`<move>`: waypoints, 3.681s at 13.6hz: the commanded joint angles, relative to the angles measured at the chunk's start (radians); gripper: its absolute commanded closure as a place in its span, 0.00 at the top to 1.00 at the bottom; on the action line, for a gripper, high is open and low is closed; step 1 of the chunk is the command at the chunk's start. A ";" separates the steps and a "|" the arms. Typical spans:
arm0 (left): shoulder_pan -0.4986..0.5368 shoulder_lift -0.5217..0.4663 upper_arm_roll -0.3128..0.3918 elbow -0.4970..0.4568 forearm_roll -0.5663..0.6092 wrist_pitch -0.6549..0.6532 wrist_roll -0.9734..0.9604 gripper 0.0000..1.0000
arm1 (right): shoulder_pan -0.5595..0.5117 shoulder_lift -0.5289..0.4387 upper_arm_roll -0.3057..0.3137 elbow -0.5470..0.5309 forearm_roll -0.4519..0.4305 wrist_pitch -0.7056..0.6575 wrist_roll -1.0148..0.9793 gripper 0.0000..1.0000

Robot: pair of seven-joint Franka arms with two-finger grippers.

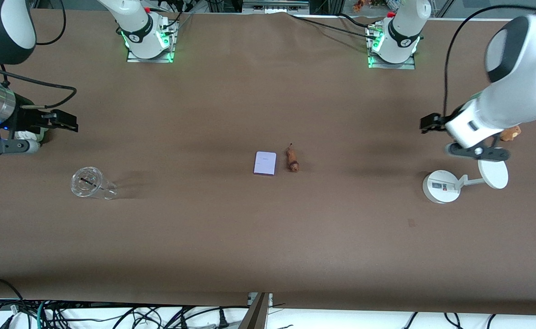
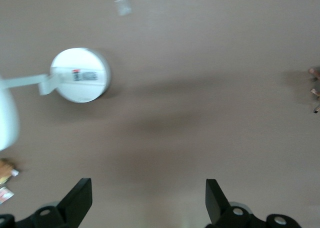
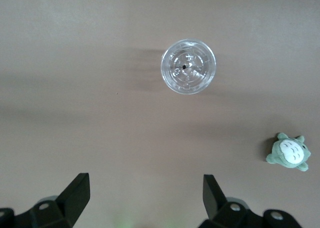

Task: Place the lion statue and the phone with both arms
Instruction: 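Reach the left gripper to the lion while the right gripper reaches the phone, then lower the left gripper onto the lion while the right gripper nears the phone, then grasp the lion with the left gripper while the right gripper descends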

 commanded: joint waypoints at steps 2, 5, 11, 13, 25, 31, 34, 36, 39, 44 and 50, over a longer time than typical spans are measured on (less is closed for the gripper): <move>-0.066 0.149 -0.065 0.023 -0.026 0.153 -0.157 1.00 | 0.021 0.030 0.004 0.029 0.027 -0.011 -0.002 1.00; -0.199 0.251 -0.066 0.025 -0.021 0.321 -0.346 1.00 | 0.050 0.083 0.004 0.043 0.026 0.009 0.011 1.00; -0.405 0.454 -0.057 0.025 0.026 0.663 -0.542 1.00 | 0.069 0.185 0.004 0.044 0.102 0.171 0.013 1.00; -0.419 0.525 -0.055 0.019 0.074 0.796 -0.565 1.00 | 0.093 0.228 0.003 0.043 0.101 0.225 0.013 1.00; -0.487 0.536 -0.045 -0.007 0.106 0.764 -0.665 0.40 | 0.296 0.350 0.003 0.043 0.089 0.345 0.234 1.00; -0.470 0.473 0.001 0.019 0.108 0.606 -0.651 0.03 | 0.362 0.387 0.003 0.043 0.093 0.407 0.353 1.00; -0.464 0.392 0.105 0.025 0.126 0.429 -0.654 0.04 | 0.440 0.418 0.003 0.043 0.096 0.450 0.477 1.00; -0.448 0.386 0.189 0.025 0.151 0.347 -0.644 0.05 | 0.493 0.449 0.003 0.043 0.096 0.504 0.594 1.00; -0.346 0.403 0.210 0.023 0.200 0.348 -0.459 0.05 | 0.567 0.499 0.003 0.043 0.098 0.608 0.746 1.00; -0.183 0.432 0.202 0.011 0.188 0.423 -0.072 0.04 | 0.670 0.550 0.003 0.046 0.095 0.707 0.849 1.00; -0.103 0.472 0.196 -0.001 0.186 0.480 0.030 0.08 | 0.738 0.588 -0.002 0.072 0.086 0.733 0.899 1.00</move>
